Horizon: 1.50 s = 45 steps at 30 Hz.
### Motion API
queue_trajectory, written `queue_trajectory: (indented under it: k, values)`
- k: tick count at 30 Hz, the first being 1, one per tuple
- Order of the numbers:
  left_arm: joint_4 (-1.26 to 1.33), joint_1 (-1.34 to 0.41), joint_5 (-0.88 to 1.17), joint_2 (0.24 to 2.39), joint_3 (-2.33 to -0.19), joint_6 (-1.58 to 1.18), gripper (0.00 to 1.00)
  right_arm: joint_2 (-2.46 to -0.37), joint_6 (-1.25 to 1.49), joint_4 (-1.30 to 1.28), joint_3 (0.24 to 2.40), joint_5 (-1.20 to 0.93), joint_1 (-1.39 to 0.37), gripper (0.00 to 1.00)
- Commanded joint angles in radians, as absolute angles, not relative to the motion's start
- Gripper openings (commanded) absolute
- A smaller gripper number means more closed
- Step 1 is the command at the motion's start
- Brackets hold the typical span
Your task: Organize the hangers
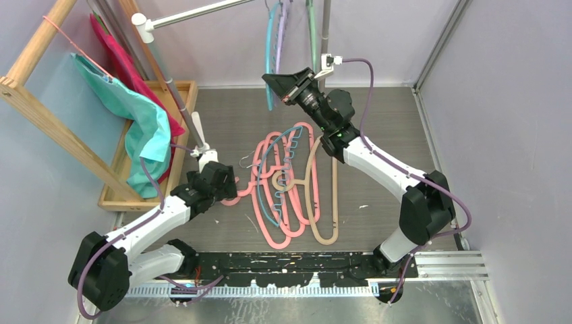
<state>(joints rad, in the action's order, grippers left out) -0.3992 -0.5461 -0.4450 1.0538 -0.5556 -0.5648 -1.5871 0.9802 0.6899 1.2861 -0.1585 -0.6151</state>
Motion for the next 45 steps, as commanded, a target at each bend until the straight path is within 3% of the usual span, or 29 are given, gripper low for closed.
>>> queue_trajectory:
  k: [1,4,7,11,15,24,31,38,45]
  values:
    - [-0.353,-0.549,-0.454,1.045,-0.554,-0.571,0.98,-1.523,1.007,0.765,1.264,-0.117,-0.588,0.01]
    - [-0.357,-0.549,-0.454,1.041,-0.556,-0.572,0.98,-1.512,1.014,0.769,1.244,-0.118,-0.574,0.02]
    - [-0.358,-0.549,-0.454,1.038,-0.554,-0.573,0.98,-1.495,1.014,0.761,1.227,-0.127,-0.568,0.28]
    - [-0.362,-0.548,-0.456,1.040,-0.557,-0.574,0.98,-1.451,0.973,0.735,1.199,-0.137,-0.567,0.52]
    - [-0.364,-0.550,-0.456,1.038,-0.558,-0.575,0.98,-1.371,0.908,0.676,1.140,-0.108,-0.567,0.65]
    - [-0.365,-0.549,-0.459,1.065,-0.569,-0.575,0.98,-1.157,0.644,0.369,0.973,-0.086,-0.608,0.69]
    - [-0.375,-0.549,-0.478,1.093,-0.585,-0.584,0.98,-1.045,0.404,0.054,0.780,0.106,-0.851,0.66]
    - [-0.510,-0.549,-0.533,1.058,-0.675,-0.625,0.98,-1.214,0.359,0.034,0.726,0.170,-1.071,0.63]
    - [-0.612,-0.548,-0.540,0.960,-0.737,-0.628,0.98,-1.470,0.345,0.134,0.803,0.116,-1.096,0.62]
